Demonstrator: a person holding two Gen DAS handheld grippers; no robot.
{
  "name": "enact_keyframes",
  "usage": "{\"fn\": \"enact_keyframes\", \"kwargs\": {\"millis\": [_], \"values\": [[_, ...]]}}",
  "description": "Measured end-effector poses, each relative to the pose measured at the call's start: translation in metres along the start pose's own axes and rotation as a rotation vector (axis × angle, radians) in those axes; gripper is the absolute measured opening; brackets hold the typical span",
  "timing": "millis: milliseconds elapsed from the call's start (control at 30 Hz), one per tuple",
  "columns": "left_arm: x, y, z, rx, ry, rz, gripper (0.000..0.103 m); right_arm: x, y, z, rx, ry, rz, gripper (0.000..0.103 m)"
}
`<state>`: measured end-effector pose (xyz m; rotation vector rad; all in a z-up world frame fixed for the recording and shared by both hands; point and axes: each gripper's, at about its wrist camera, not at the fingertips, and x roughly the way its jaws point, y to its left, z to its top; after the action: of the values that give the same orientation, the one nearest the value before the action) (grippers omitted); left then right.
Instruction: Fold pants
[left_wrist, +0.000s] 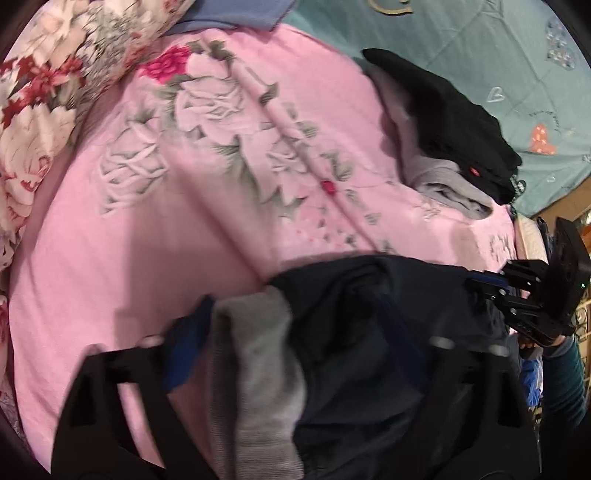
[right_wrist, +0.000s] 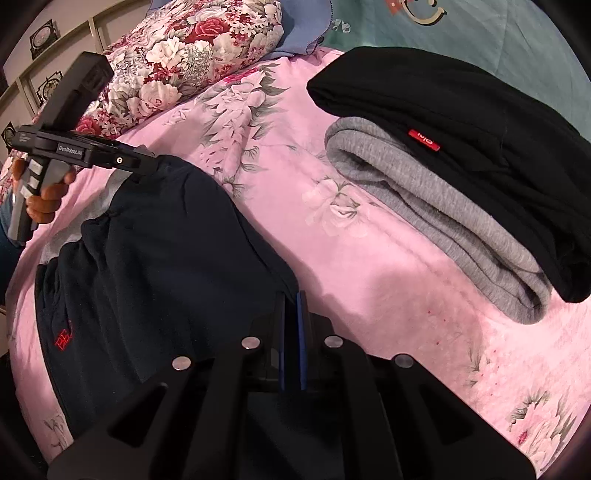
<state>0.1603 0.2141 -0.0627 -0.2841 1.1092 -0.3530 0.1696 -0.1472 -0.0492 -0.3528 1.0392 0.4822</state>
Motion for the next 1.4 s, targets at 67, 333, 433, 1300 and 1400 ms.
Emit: {"fn": "enact_keyframes", "kwargs": {"millis": [67,333,433,1300,1400], "values": [[-0.003,-0.010,-0.001,0.025,-0.019,0.036,0.034,-0.003,-0.001,0.003,0.009,-0.010,-0.011,0.005],[-0.046,-0.019,0.009,0.038,-0.147,0.058,0.010,-0.046,-0.015,0.026,0.067,-0.159,-0.075,0.005],[-0.062,-0.016,0.012,0.044,-0.205,0.052,0.010,-0.048,-0.024,0.033,0.095,-0.174,-0.085,0.005],[-0.001,-0.011,0.012,0.083,-0.064,0.052,0.016,-0.003,-0.031,0.018,0.049,-0.047,0.056,0.006],[-0.021,-0.019,0.007,0.143,-0.116,0.055,0.015,-0.035,-0.017,0.018,0.011,-0.099,0.024,0.006]]}}
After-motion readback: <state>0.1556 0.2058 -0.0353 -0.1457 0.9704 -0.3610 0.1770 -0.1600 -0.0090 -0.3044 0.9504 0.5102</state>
